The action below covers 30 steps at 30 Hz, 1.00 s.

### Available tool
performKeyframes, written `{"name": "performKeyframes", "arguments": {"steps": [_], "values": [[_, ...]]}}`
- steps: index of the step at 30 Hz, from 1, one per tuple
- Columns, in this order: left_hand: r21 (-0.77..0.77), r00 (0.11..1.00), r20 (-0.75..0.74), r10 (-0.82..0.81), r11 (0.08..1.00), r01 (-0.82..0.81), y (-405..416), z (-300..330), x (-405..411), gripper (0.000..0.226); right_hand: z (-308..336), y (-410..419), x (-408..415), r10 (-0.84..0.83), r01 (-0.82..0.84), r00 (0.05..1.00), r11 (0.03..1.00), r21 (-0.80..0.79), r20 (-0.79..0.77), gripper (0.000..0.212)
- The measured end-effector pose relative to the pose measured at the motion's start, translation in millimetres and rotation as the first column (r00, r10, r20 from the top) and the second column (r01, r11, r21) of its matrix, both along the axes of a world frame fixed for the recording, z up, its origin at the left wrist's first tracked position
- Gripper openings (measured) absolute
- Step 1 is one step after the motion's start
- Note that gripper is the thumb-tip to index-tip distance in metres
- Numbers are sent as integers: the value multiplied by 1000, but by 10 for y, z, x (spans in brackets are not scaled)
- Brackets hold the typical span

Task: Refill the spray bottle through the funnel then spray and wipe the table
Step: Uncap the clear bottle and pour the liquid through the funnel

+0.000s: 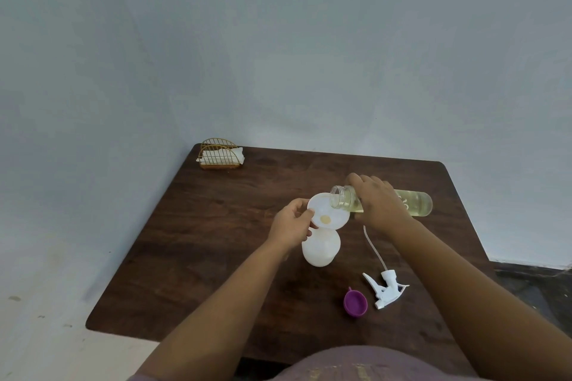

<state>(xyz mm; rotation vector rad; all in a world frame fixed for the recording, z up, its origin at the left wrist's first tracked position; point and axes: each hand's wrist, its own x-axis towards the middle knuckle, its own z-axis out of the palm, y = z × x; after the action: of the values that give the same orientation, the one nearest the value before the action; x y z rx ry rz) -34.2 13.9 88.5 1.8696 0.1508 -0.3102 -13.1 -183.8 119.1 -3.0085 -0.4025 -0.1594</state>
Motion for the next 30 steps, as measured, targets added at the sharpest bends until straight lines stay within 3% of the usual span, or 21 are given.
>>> {"name": "performKeyframes", "arguments": {"steps": [12,30], "values": [[57,999,36,-30,998,28,16,-10,-24,25,0,22,-24,2,-2,1000,1000,12,2,47],[16,999,27,-18,1000,17,43,-12,-39,24,33,34,-42,-5,5,1000,1000,-17,-2,50]]}}
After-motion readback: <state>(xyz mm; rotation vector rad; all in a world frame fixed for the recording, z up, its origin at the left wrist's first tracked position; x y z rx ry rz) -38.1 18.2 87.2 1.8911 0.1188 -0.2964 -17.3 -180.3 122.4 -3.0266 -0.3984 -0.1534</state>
